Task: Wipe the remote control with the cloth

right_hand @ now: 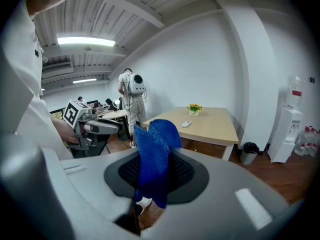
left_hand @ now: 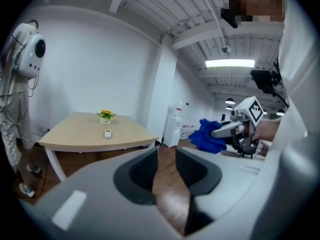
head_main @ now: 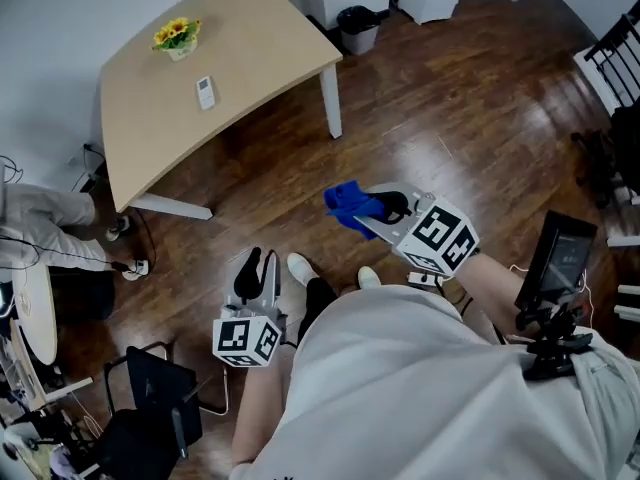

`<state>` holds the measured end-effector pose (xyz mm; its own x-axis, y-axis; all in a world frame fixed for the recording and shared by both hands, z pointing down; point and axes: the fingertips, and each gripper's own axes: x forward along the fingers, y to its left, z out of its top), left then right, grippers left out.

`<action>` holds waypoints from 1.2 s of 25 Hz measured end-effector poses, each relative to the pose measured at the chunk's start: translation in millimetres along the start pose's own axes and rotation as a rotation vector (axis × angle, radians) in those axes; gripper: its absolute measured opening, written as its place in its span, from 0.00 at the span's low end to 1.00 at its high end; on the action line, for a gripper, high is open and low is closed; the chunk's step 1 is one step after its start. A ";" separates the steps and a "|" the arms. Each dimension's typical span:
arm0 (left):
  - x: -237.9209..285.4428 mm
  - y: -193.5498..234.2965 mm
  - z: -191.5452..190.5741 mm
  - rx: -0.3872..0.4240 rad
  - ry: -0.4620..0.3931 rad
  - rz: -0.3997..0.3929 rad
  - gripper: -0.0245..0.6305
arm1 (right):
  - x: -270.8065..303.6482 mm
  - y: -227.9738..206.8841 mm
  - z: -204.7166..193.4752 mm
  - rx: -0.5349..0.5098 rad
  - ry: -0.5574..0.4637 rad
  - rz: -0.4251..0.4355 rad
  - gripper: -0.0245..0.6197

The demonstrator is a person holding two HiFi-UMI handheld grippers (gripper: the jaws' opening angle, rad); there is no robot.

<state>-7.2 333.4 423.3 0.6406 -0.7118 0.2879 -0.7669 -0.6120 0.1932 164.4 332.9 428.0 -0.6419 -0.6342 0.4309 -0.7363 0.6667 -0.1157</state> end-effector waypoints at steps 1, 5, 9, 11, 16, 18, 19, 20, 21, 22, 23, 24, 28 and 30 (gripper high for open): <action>-4.9 -3.2 -1.5 0.001 0.001 0.013 0.24 | 0.2 3.6 -1.7 -0.008 -0.004 0.014 0.18; -16.0 -30.5 -2.8 -0.018 0.023 0.025 0.24 | -18.3 16.6 -6.1 -0.032 0.001 0.037 0.18; -15.6 -47.0 -3.0 0.007 0.021 0.008 0.24 | -32.5 23.3 -4.3 -0.033 0.004 0.047 0.18; -12.6 -52.4 -1.3 0.024 0.024 0.000 0.24 | -36.3 25.0 -3.6 -0.033 0.001 0.049 0.18; -5.0 -63.4 0.8 0.050 0.025 -0.037 0.24 | -44.6 28.9 -3.6 -0.039 -0.011 0.045 0.18; -2.0 -63.7 2.2 0.056 0.022 -0.049 0.24 | -44.9 28.5 -4.4 -0.044 -0.008 0.039 0.18; -0.9 -64.6 4.3 0.058 0.026 -0.050 0.24 | -45.0 28.5 -5.1 -0.046 -0.006 0.036 0.18; -0.2 -65.3 5.9 0.060 0.030 -0.052 0.24 | -45.2 28.6 -5.7 -0.047 -0.003 0.033 0.18; 0.4 -65.5 6.3 0.063 0.033 -0.056 0.24 | -45.3 28.6 -6.4 -0.047 -0.001 0.029 0.18; 0.9 -65.3 6.2 0.066 0.036 -0.060 0.24 | -45.3 28.4 -7.0 -0.047 0.002 0.025 0.18; 1.5 -65.1 5.7 0.069 0.038 -0.065 0.24 | -45.2 27.9 -7.5 -0.047 0.004 0.021 0.18; 2.2 -64.8 5.4 0.073 0.040 -0.068 0.24 | -44.9 27.2 -7.7 -0.045 0.005 0.018 0.18; 5.9 -65.5 5.5 0.079 0.046 -0.084 0.24 | -44.1 25.5 -7.7 -0.036 0.007 0.011 0.18; 6.6 -66.5 5.3 0.077 0.046 -0.088 0.24 | -44.4 26.1 -8.8 -0.036 0.010 0.010 0.18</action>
<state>48.2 367.5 407.4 0.7013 -0.6388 0.3165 -0.7016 -0.6972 0.1475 175.5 381.9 413.7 -0.6469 -0.6235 0.4390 -0.7215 0.6869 -0.0876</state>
